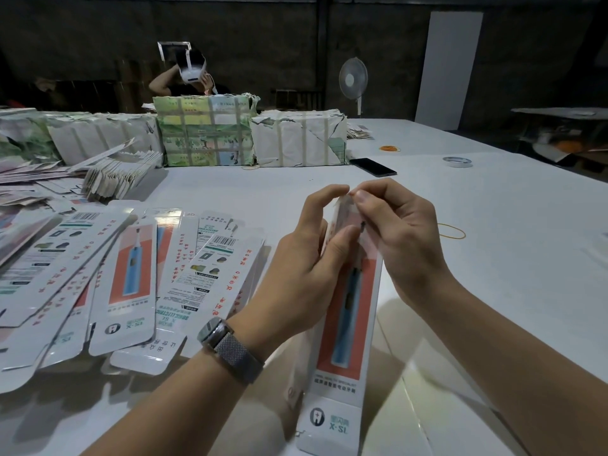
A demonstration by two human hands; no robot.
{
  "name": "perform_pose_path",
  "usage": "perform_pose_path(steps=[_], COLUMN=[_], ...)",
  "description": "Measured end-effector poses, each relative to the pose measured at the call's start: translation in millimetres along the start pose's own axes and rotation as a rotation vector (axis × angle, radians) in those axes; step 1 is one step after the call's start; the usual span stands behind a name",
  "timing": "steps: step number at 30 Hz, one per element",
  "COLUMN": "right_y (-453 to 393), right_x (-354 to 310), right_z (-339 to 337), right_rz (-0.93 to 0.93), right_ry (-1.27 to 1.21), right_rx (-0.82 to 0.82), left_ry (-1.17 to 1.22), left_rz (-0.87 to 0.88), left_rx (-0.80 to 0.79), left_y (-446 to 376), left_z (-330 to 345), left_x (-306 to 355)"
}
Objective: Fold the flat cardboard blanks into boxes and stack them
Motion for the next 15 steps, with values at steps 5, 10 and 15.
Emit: perform_pose_path(steps=[5, 10, 15], right_y=[2.9, 6.3, 9.0], right_x=[1.2, 6.1, 5.7], right_z=[1.3, 1.4, 4.1], right_rz=[0.000, 0.029, 0.038], right_ry=[0.009, 0.078, 0.045], right_rx=[-0.033, -0.056, -0.111], left_ry=[0.086, 0.115, 0.102], left_rz=[-0.026, -0.041, -0.060], left_rx=[0.012, 0.071, 0.126], left_y=[-0.4, -1.4, -2.0], left_z=[-1.9, -7.5, -11.8], left_x=[-1.0, -0.2, -1.5])
Point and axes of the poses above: each hand's wrist, its own y-axis away from the middle knuckle, its own z-axis out of the palm, x = y × z, the point moved 2 cm from there along -y, towards the middle knuckle, and after that the axes turned 12 degrees about z, right-handed, at the moved point
